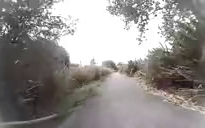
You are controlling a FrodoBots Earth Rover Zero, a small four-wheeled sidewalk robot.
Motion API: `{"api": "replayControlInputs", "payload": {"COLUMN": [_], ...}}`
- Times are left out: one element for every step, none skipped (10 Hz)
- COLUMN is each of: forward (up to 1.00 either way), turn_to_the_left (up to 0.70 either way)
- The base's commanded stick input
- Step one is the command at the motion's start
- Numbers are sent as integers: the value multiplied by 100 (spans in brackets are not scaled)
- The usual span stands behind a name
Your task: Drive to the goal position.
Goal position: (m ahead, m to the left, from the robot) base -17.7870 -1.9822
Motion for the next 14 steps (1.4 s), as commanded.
{"api": "replayControlInputs", "payload": {"forward": [100,100,100,100,100,100,100,100,100,100,100,100,100,100], "turn_to_the_left": [-22,-10,0,0,0,0,0,-8,-23,-28,-34,0,0,0]}}
